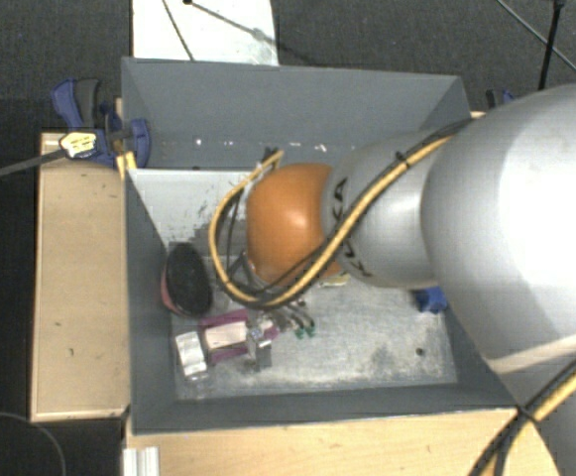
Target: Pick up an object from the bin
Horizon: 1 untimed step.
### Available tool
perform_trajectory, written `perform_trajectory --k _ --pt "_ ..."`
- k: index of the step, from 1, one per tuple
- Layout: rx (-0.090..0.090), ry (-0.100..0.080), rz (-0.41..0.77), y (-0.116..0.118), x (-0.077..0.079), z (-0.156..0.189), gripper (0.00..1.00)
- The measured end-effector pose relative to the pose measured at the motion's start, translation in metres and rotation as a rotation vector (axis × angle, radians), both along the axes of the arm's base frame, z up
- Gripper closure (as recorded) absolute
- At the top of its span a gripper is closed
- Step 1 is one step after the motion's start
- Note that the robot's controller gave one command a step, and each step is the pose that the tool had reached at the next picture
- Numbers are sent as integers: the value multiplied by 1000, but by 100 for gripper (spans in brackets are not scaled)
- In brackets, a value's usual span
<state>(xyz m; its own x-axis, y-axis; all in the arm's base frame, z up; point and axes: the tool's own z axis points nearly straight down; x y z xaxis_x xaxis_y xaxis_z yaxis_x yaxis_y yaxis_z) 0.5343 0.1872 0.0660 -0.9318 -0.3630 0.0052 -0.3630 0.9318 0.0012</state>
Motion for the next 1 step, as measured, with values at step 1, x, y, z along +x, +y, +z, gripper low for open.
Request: perform_trajectory --k 1 --pt "1 -4 -2 -1 1 4 100"
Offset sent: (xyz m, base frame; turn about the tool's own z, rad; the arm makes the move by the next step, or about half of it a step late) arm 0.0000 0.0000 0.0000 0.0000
